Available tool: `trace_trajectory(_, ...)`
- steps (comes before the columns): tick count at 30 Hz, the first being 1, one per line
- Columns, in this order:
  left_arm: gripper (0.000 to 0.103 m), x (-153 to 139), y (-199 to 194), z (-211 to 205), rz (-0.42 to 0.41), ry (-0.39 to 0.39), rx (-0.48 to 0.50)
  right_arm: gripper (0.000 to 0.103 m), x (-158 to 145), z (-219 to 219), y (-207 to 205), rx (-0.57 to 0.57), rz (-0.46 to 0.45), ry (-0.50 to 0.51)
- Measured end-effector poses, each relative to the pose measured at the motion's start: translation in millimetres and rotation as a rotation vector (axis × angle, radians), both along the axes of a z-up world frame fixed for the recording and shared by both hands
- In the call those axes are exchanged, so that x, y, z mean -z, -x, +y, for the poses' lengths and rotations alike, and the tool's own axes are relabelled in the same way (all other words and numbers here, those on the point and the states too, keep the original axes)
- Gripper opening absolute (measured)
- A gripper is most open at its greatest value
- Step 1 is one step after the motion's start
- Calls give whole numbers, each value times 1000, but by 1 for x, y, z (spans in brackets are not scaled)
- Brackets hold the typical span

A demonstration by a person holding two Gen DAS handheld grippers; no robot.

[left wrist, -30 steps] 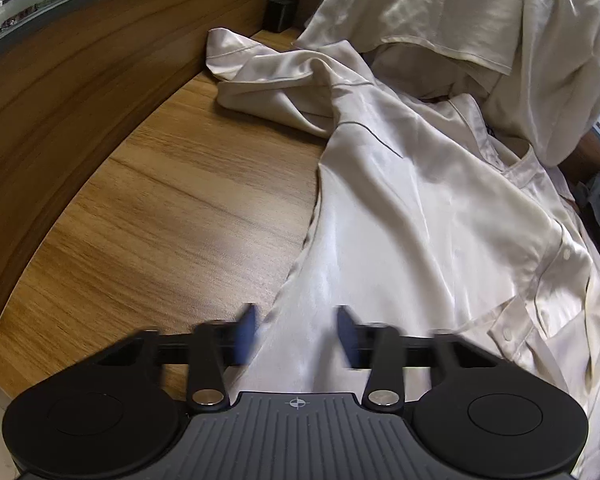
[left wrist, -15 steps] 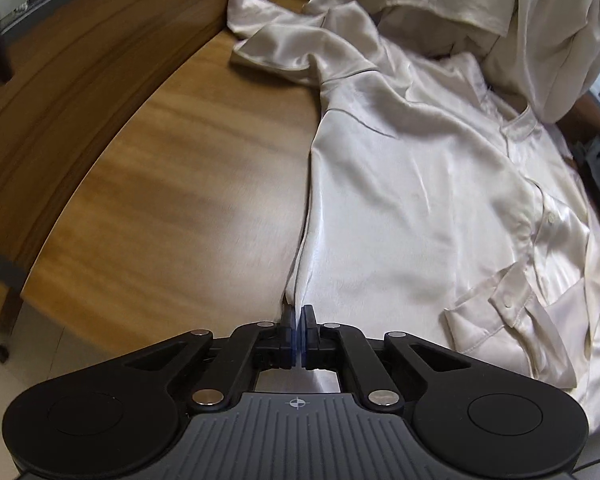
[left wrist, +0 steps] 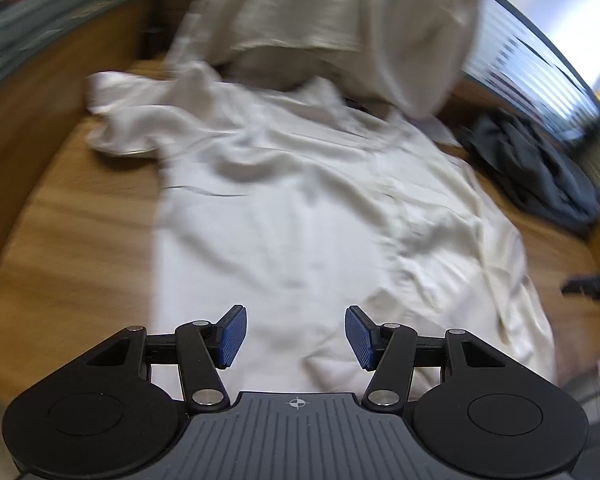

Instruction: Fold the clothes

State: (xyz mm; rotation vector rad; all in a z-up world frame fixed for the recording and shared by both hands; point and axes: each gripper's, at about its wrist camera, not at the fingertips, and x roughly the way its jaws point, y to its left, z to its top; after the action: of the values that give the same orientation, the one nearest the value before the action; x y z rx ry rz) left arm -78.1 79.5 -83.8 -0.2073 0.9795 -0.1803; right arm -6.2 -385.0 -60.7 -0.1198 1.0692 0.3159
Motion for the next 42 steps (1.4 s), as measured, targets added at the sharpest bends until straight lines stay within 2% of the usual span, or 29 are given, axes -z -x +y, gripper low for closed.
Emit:
trace_trajectory(5, 59, 23, -23, -36, 38, -4, 157, 37, -10, -3, -9, -4, -28, -20)
trace_trajectory(10, 58, 47, -44, -62, 94, -8, 245, 40, -12, 2, -9, -9, -40, -19)
trace_trajectory(11, 56, 51, -45, -66, 105, -13, 254, 41, -12, 4, -9, -9, -42, -20)
trace_trajectory(13, 45, 54, -44, -73, 97, -29, 269, 45, -13, 4, -10, -9, -45, -24)
trace_trajectory(14, 26, 54, -44, -75, 94, -30, 274, 47, -13, 4, -12, -9, -47, -26)
trace_trajectory(15, 20, 52, -43, -75, 90, -22, 271, 47, -14, 4, -14, -9, -50, -27)
trace_trajectory(18, 17, 37, -39, -71, 44, -4, 228, 47, -14, 3, -22, -16, -54, -29)
trace_trajectory(23, 16, -3, -42, -51, -58, 12, 72, 47, -14, 13, -46, -75, -70, -22)
trace_trajectory(26, 16, -26, -48, -37, -117, 33, -27, 47, -16, 24, -69, -119, -83, -23)
trace_trajectory(29, 16, -44, -55, -29, -160, 38, -90, 47, -14, 37, -103, -150, -59, -23)
trace_trajectory(34, 16, -54, -57, -33, -206, 30, -156, 47, 0, 58, -166, -96, 39, -54)
trace_trajectory(39, 16, -64, -55, -36, -226, 19, -222, 48, 27, 61, -210, 84, 149, -146)
trace_trajectory(42, 16, -71, -53, -36, -238, 24, -250, 45, 44, 63, -220, 136, 169, -113)
